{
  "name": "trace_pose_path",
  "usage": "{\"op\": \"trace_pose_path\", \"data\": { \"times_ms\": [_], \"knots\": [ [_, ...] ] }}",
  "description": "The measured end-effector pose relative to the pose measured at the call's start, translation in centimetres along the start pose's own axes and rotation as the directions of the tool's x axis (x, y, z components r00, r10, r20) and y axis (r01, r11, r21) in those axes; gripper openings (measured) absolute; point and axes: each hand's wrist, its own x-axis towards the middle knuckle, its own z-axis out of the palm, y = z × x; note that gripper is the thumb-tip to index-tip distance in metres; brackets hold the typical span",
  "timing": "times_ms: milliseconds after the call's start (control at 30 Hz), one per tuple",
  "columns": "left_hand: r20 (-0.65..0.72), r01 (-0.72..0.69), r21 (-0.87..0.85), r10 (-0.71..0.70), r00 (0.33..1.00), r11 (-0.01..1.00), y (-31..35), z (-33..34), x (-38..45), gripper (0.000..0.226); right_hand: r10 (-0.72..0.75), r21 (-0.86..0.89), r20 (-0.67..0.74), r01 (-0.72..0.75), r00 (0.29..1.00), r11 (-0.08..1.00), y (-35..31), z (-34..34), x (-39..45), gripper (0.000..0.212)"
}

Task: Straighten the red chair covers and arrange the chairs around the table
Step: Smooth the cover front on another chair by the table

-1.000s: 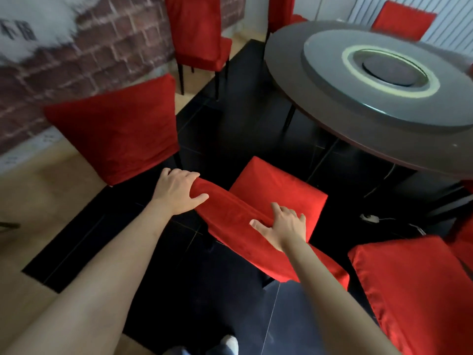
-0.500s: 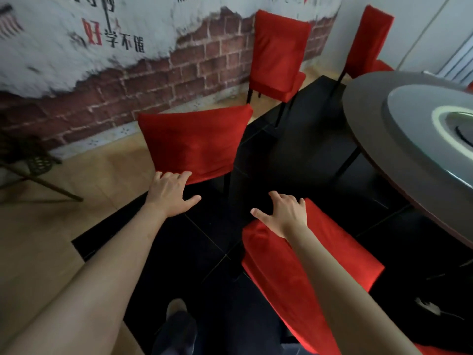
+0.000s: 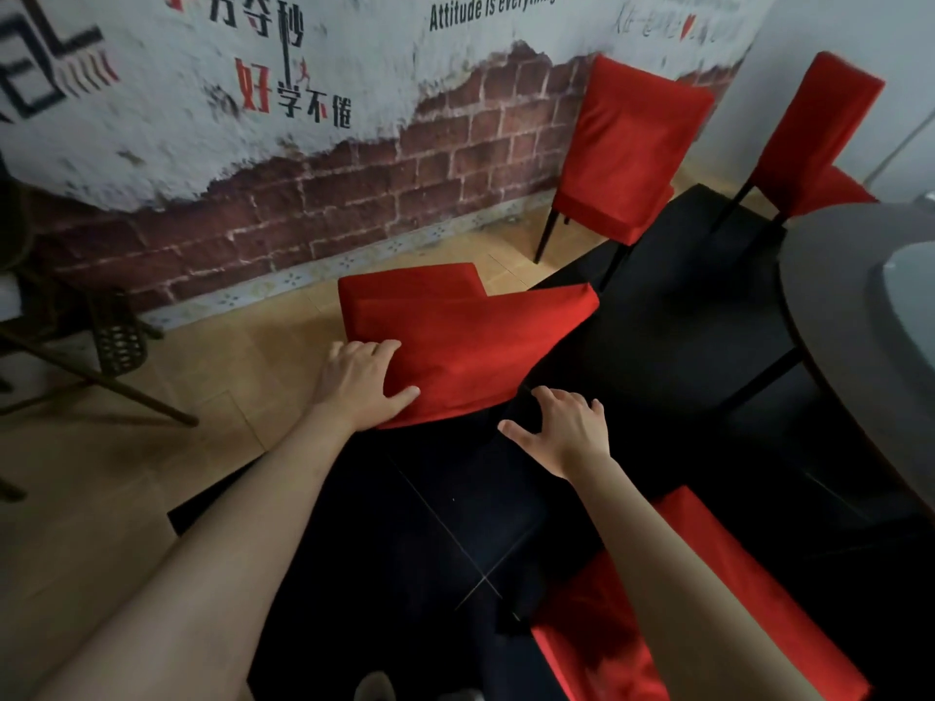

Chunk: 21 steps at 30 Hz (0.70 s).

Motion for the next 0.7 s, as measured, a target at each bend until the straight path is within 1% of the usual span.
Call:
{"op": "trace_pose_path", "data": {
  "times_ms": [167, 300, 433, 567, 700],
  "knots": [
    [-0.016, 0.021, -0.035, -0.022, 1.000, 0.999, -0.6, 1.2, 4.8, 0.076, -0.037, -0.023, -0.011, 0.036, 0.999, 0.999, -0.1, -0.9, 6.6, 0.074],
    [-0.030, 0.045, -0.067, -0.047, 0.998, 0.997, 0.3, 2.0, 9.5, 0.075, -0.054, -0.049, -0.021, 0.052, 0.998, 0.997, 1.0, -1.6, 12.5, 0.083],
    [-0.006, 0.063, -0.084, -0.064, 0.998, 0.994, 1.3, 3.0, 14.0, 0.074, -0.066, -0.083, -0.018, 0.064, 0.998, 0.994, 2.6, -1.6, 17.8, 0.086],
    [0.044, 0.110, -0.095, -0.106, 0.993, 0.989, 1.8, 4.5, 16.5, 0.074, -0.106, -0.142, 0.042, 0.111, 0.993, 0.984, 4.2, -1.2, 22.0, 0.087],
    [0.097, 0.140, -0.125, -0.129, 0.987, 0.982, 2.3, 5.9, 18.0, 0.075, -0.135, -0.144, 0.107, 0.150, 0.985, 0.978, 5.1, -0.5, 24.7, 0.086]
  ]
}}
